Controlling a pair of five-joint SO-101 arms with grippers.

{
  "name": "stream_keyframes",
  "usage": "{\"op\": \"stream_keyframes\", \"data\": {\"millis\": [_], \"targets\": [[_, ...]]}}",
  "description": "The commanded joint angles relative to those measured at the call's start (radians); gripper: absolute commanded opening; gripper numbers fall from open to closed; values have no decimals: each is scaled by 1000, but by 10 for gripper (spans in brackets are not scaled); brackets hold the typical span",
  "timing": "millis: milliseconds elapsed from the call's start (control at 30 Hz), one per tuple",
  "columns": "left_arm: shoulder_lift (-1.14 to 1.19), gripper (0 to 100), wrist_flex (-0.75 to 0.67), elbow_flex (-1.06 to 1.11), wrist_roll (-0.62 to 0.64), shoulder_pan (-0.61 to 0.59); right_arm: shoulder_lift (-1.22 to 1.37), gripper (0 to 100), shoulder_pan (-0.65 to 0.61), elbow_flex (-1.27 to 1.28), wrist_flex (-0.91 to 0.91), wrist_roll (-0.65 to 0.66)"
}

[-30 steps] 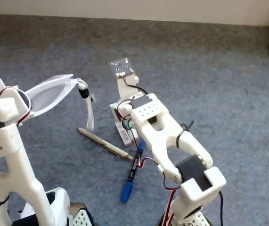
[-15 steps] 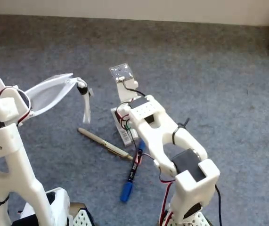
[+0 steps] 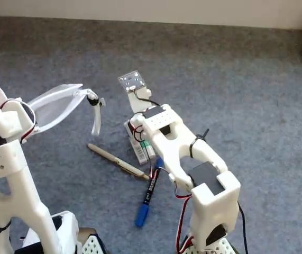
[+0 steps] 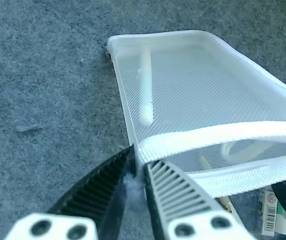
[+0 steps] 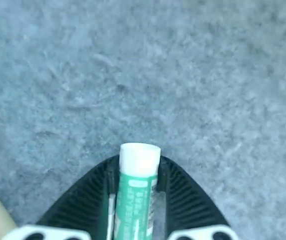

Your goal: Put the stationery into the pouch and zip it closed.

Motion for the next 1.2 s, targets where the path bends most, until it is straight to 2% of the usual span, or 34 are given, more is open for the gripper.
{"op": "stream_keyframes", "data": {"millis": [0, 167, 433, 600, 867, 1033, 1167], "targets": [[-15, 7, -20, -4, -11, -8, -31, 5, -2, -90, 93, 14], [-15, 7, -18, -4, -11, -8, -93, 5, -18, -145, 185, 14], [-15, 7, -18, -4, -9, 1, -225, 5, -84, -79, 193, 14], [-15, 7, -18, -7, -9, 90, -335, 5, -128, -1, 191, 12], [-15, 7, -12, -53, -3, 186, -493, 5, -128, 70, 186, 11], [-15, 7, -11, -84, 6, 262, -542, 5, -124, 73, 186, -91], [-15, 7, -11, -84, 32, 292, -570, 5, -122, 76, 186, -106]]}}
